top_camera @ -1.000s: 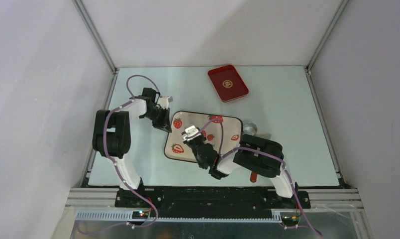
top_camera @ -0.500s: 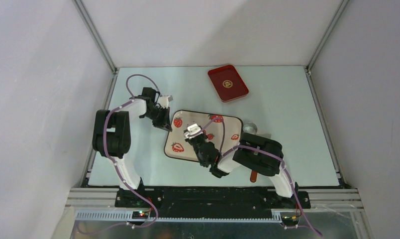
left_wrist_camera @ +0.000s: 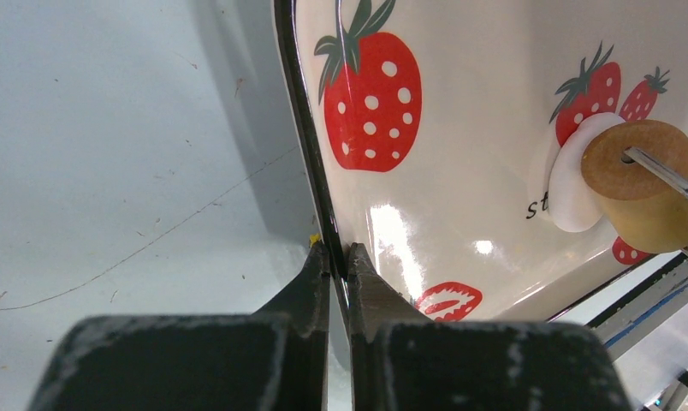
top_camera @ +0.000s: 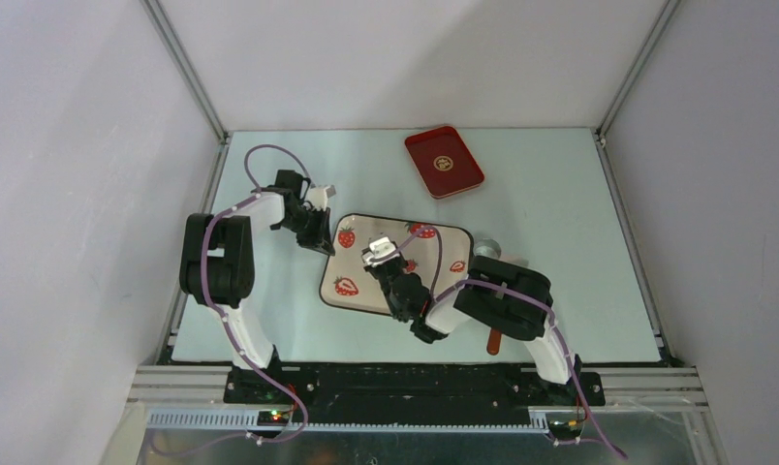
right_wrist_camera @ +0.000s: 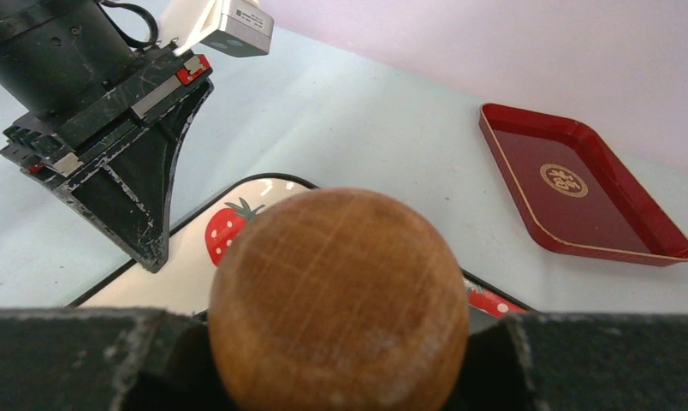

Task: Roll out the dumpling wrappers from the dough
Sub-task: Flatten out the dough on the work surface.

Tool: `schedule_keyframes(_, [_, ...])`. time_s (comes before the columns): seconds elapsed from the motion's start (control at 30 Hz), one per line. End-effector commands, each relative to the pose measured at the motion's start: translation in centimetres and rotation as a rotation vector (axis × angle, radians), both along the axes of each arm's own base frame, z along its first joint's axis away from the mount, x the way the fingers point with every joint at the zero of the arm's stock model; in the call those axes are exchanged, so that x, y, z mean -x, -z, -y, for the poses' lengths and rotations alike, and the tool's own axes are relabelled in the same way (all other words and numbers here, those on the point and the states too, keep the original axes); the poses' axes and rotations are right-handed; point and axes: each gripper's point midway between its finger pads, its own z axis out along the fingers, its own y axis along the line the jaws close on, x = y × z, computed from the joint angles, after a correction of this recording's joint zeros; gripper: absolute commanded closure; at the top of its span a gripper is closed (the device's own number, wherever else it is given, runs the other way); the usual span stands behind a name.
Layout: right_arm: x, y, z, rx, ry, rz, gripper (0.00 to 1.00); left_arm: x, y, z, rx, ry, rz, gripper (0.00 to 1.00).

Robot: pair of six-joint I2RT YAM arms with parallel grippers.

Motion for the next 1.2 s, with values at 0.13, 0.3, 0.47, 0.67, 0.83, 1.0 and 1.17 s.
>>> schedule_keyframes(0.13, [-1.18,3.91,2.52,0.116,0.072,-0.053,1.0,-0.75,-0.51,-0.62,-0.004,0.007,0.039,1.0])
schedule_keyframes(0.3, [-1.21,3.98,2.56,0.118,0.073,-0.054,1.0,-0.81,-0.53,-0.69,-0.004,0.004,0.04,1.0])
schedule_keyframes(0.47, [-1.38,4.03,2.72,0.119,0.079,-0.055,1.0,-0.78,-0.52,-0.7,-0.003,0.002,0.038,1.0])
schedule_keyframes(0.67, [-1.81,4.12,3.16,0.119,0.092,-0.058,1.0,-0.8,-0.52,-0.81,-0.004,0.002,0.039,1.0])
schedule_keyframes(0.83, [-1.93,4.2,3.29,0.117,0.097,-0.062,1.0,-0.83,-0.61,-0.85,-0.001,-0.001,0.042,1.0])
schedule_keyframes(1.0, [-1.99,4.26,3.37,0.116,0.1,-0.065,1.0,-0.82,-0.62,-0.93,0.001,-0.005,0.04,1.0])
schedule_keyframes(1.17, [-1.81,4.21,3.09,0.113,0.088,-0.066,1.0,-0.82,-0.6,-0.94,0.001,-0.003,0.04,1.0])
